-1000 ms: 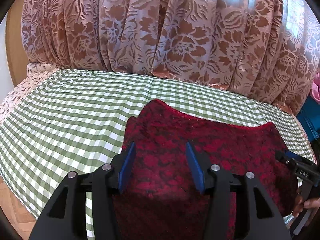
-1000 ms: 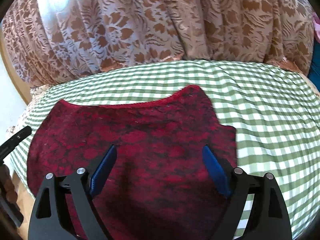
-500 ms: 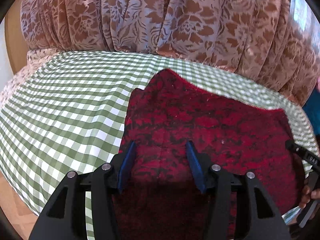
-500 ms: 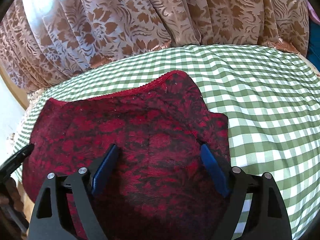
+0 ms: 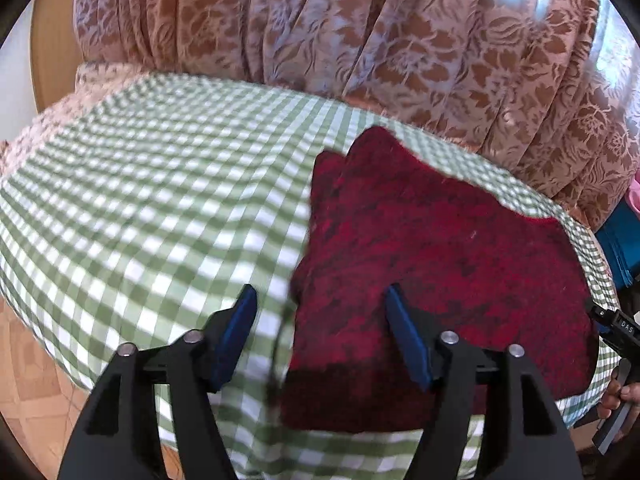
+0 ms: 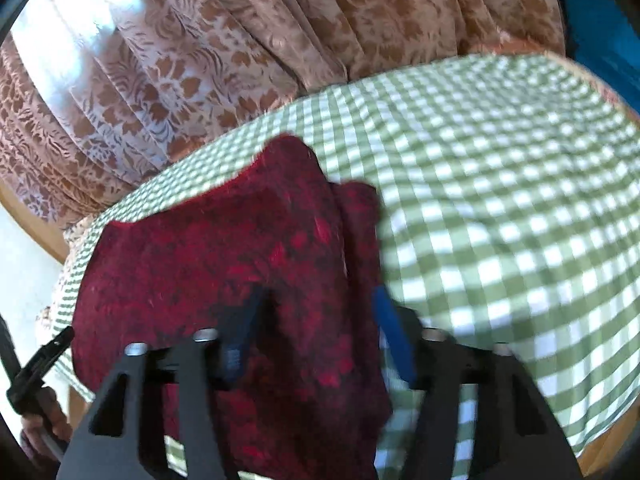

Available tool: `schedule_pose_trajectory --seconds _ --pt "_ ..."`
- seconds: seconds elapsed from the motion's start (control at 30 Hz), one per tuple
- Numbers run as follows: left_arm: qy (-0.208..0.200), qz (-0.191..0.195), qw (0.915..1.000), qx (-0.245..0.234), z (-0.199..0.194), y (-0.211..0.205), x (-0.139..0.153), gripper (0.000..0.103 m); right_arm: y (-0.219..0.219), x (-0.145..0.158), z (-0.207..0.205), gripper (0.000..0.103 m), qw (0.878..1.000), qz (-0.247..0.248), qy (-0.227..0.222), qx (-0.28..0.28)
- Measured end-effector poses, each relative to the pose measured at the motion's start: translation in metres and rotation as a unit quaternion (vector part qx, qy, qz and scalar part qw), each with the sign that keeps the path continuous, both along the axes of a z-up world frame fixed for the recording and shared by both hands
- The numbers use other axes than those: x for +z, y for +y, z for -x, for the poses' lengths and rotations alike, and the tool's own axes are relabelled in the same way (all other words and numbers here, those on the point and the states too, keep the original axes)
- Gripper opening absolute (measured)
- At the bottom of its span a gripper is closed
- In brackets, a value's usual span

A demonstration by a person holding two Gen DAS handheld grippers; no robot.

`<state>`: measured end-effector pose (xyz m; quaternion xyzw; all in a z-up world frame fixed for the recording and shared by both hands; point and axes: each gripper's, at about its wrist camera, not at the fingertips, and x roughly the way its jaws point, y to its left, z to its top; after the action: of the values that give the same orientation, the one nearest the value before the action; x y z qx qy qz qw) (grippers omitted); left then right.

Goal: Fold small clothes
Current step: 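Grasp the sweater edge with both grippers and fold it over once more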

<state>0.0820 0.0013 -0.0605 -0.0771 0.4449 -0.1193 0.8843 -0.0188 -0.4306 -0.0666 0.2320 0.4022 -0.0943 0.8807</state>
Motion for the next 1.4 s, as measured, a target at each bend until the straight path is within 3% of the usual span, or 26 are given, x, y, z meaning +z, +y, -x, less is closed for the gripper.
schedule_pose_trajectory --seconds 0.03,0.07,0.1,0.13,0.3,0.33,0.37,0.4,0.43,0.47,0.5,0.53,0.57,0.67,0.8,0.93,1.17,1.4 --pt "0.008 0.005 0.9999 -0.009 0.000 0.000 -0.003 0.034 0.001 -0.002 0.001 0.033 1.000 -0.006 -0.003 0.003" --pt "0.013 0.003 0.9996 -0.025 0.001 -0.003 -0.006 0.023 0.003 -0.001 0.002 0.027 1.000 -0.002 -0.003 0.003" --pt "0.006 -0.015 0.9994 -0.030 0.004 -0.005 -0.006 0.020 0.006 0.002 0.003 0.017 1.000 0.008 -0.002 0.003" --pt "-0.001 -0.031 0.9988 -0.039 0.007 -0.008 -0.006 0.016 0.008 0.005 0.004 0.016 1.000 0.016 -0.001 0.005" --pt "0.022 -0.018 0.9986 -0.044 0.016 0.002 -0.015 0.015 0.008 -0.004 0.015 0.014 0.999 0.027 0.024 0.012" --pt "0.023 -0.017 0.9987 -0.043 0.015 0.002 -0.014 0.017 0.005 -0.009 0.014 0.014 1.000 0.016 0.024 0.009" --pt "0.023 -0.016 0.9988 -0.040 0.014 0.002 -0.012 0.026 0.003 -0.011 0.013 0.014 1.000 0.009 0.021 0.004" --pt "0.018 -0.012 0.9992 -0.033 0.013 0.003 -0.007 0.029 0.002 -0.011 0.013 0.019 1.000 0.005 0.016 0.002" --pt "0.006 -0.003 0.9996 -0.026 0.013 0.005 0.001 0.038 0.000 -0.009 0.013 0.024 1.000 -0.007 0.008 0.002" --pt "-0.006 0.003 0.9997 -0.024 0.013 0.006 0.008 0.041 -0.003 -0.007 0.014 0.041 1.000 -0.015 0.002 0.000" --pt "-0.017 0.007 0.9995 -0.026 0.012 0.005 0.015 0.041 -0.008 -0.004 0.016 0.072 1.000 -0.023 -0.003 -0.006" --pt "-0.031 0.009 0.9989 -0.033 0.012 0.001 0.023 0.042 -0.012 -0.002 0.018 0.084 0.999 -0.031 -0.010 -0.008" --pt "-0.040 0.011 0.9983 -0.040 0.012 -0.003 0.028 0.045 -0.017 0.000 0.021 0.088 0.999 -0.041 -0.023 -0.013" --pt "-0.060 0.007 0.9959 -0.068 0.011 -0.023 0.036 0.048 -0.032 -0.010 0.021 0.088 0.993 -0.108 -0.035 -0.009" --pt "-0.067 -0.023 0.9927 -0.098 0.010 -0.058 0.038 0.048 -0.035 -0.036 0.014 0.089 0.988 -0.154 -0.008 0.001" --pt "-0.070 -0.045 0.9890 -0.122 0.010 -0.083 0.037 0.049 -0.034 -0.042 0.017 0.093 0.985 -0.170 -0.025 0.012" --pt "-0.057 -0.060 0.9867 -0.140 0.009 -0.102 0.028 0.049 -0.025 -0.044 0.021 0.094 0.975 -0.211 -0.012 0.072" --pt "-0.057 -0.075 0.9848 -0.146 0.008 -0.108 0.023 0.051 -0.024 -0.048 0.021 0.094 0.969 -0.234 -0.026 0.072"
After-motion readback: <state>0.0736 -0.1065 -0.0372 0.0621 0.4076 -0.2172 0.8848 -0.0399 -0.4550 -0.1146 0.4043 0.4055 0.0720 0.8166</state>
